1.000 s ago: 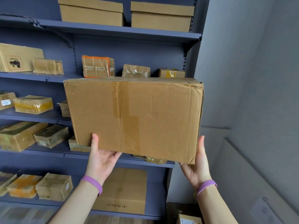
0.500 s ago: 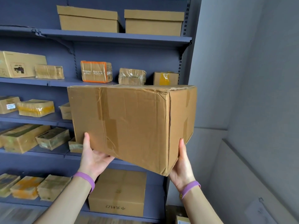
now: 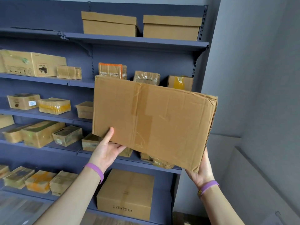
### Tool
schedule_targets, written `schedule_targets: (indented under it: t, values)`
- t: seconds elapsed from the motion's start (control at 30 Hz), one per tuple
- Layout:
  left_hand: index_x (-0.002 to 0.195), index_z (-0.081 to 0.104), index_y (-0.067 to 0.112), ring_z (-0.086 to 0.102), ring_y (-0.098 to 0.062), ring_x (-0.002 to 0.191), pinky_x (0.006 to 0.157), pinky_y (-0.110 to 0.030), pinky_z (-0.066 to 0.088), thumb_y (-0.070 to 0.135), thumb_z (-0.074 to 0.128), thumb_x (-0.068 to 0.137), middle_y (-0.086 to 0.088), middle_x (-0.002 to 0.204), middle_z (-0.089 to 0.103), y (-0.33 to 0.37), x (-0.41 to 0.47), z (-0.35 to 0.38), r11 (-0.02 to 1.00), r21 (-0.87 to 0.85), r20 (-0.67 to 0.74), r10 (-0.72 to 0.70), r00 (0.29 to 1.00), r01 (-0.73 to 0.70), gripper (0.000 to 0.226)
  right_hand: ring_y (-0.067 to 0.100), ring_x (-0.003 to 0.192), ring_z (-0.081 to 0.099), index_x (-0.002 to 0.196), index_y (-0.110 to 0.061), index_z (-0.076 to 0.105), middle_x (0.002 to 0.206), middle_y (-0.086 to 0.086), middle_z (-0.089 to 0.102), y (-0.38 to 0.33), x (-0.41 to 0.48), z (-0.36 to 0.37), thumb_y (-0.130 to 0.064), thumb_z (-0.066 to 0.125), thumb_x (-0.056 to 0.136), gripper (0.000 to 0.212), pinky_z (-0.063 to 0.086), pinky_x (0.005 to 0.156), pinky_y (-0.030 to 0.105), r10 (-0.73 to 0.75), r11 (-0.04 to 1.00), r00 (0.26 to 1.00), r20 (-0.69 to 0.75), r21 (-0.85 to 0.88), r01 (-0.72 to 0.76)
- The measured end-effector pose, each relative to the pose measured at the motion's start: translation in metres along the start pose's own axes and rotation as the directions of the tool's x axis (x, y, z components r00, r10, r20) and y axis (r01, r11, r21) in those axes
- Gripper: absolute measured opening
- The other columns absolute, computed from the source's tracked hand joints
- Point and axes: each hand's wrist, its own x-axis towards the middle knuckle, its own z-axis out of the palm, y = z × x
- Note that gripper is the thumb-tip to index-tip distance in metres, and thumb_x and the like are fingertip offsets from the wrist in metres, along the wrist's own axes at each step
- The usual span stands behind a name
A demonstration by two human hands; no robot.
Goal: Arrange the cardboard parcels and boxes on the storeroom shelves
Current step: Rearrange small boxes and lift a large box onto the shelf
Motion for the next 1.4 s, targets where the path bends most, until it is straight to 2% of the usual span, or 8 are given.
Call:
schedule_targets:
  t: [0.17, 0.37, 0.43, 0.47, 0.53, 0.63, 1.23, 1.4]
  values:
    - [0.144, 0.046, 0.017, 0.061, -0.026, 0.124, 0.087, -0.048, 0.060, 0.017, 0.081, 0.075, -0.010, 0.133, 0.066, 0.015, 0.007, -0.009, 0.993, 0.091, 0.055, 0.065, 0.996, -0.069, 0.078, 0.027, 0.089, 0.075, 0.106, -0.015, 0.079, 0.114, 0.009, 0.073, 0.003, 0.001, -0.007, -0.041, 0.103, 0.022, 0.091, 0.061, 0.063, 0.038, -0.010, 0.996, 0.990, 0.141, 0.084, -0.002]
    - [0.145, 0.037, 0.024, 0.054, -0.021, 0.130, 0.112, -0.049, 0.041, 0.030, 0.067, 0.086, -0.004, 0.141, 0.056, 0.019, -0.001, -0.018, 0.941, 0.287, -0.034, 0.194, 0.980, -0.176, 0.067, 0.026, 0.066, 0.074, 0.074, -0.010, 0.081, 0.083, 0.008, 0.076, 0.001, 0.003, -0.011, -0.036, 0.064, 0.087, 0.033, 0.059, 0.049, 0.036, -0.004, 0.992, 1.000, 0.017, 0.126, 0.002]
    - [0.138, 0.046, 0.029, 0.053, -0.019, 0.130, 0.117, -0.045, 0.033, 0.059, 0.056, 0.087, -0.001, 0.139, 0.058, 0.029, -0.004, -0.018, 0.913, 0.373, -0.047, 0.195, 0.980, -0.164, 0.060, 0.027, 0.065, 0.074, 0.074, -0.011, 0.081, 0.082, 0.007, 0.076, -0.002, -0.003, -0.011, -0.022, 0.082, 0.061, 0.018, 0.059, 0.049, 0.038, -0.039, 0.988, 0.998, -0.049, 0.147, 0.046]
    - [0.131, 0.051, 0.031, 0.056, -0.018, 0.125, 0.115, -0.044, 0.036, 0.069, 0.047, 0.086, -0.002, 0.134, 0.061, 0.036, -0.007, -0.016, 0.897, 0.416, -0.071, 0.195, 0.978, -0.148, 0.059, 0.026, 0.062, 0.073, 0.076, -0.012, 0.081, 0.078, 0.006, 0.076, -0.003, 0.004, -0.027, -0.010, 0.076, 0.024, 0.052, 0.059, 0.049, 0.038, -0.040, 0.989, 0.988, -0.150, 0.132, 0.060]
    - [0.136, 0.051, 0.028, 0.059, -0.022, 0.121, 0.111, -0.048, 0.039, 0.084, 0.035, 0.076, -0.005, 0.134, 0.062, 0.048, -0.005, -0.018, 0.842, 0.533, -0.120, 0.168, 0.979, -0.079, 0.083, 0.024, 0.056, 0.070, 0.096, -0.011, 0.078, 0.065, 0.004, 0.072, -0.001, 0.002, -0.036, -0.028, 0.043, 0.090, 0.039, 0.059, 0.049, 0.033, -0.029, 0.999, 0.964, -0.265, 0.020, 0.036]
    - [0.153, 0.037, 0.028, 0.051, -0.031, 0.132, 0.114, -0.056, 0.035, 0.095, 0.023, 0.061, -0.008, 0.144, 0.055, 0.061, -0.005, -0.017, 0.763, 0.646, -0.107, 0.074, 0.992, 0.013, 0.114, 0.022, 0.069, 0.057, 0.096, -0.019, 0.059, 0.068, 0.003, 0.065, -0.001, -0.002, -0.037, -0.029, 0.038, 0.103, 0.024, 0.051, 0.072, 0.035, -0.081, 0.986, 0.951, -0.297, -0.162, 0.034]
    - [0.142, 0.045, 0.039, 0.053, -0.029, 0.121, 0.102, -0.063, 0.038, 0.092, 0.035, 0.075, 0.000, 0.128, 0.062, 0.071, -0.008, -0.002, 0.765, 0.639, -0.216, 0.078, 0.973, 0.080, 0.086, 0.009, 0.025, 0.042, 0.061, -0.016, 0.038, 0.035, -0.006, 0.042, -0.018, -0.012, 0.001, -0.006, 0.026, 0.104, 0.046, 0.035, 0.033, 0.010, -0.083, 0.916, 0.933, -0.351, -0.396, -0.067]
    - [0.133, 0.055, 0.031, 0.058, -0.026, 0.117, 0.101, -0.054, 0.045, 0.063, 0.056, 0.091, -0.005, 0.123, 0.067, 0.068, -0.009, -0.008, 0.761, 0.649, -0.167, 0.126, 0.978, 0.012, 0.053, 0.017, 0.064, 0.056, 0.082, -0.016, 0.056, 0.065, 0.003, 0.064, -0.022, 0.005, -0.014, -0.013, 0.033, 0.105, 0.033, 0.047, 0.060, 0.032, -0.128, 0.833, 0.906, -0.403, -0.540, -0.122]
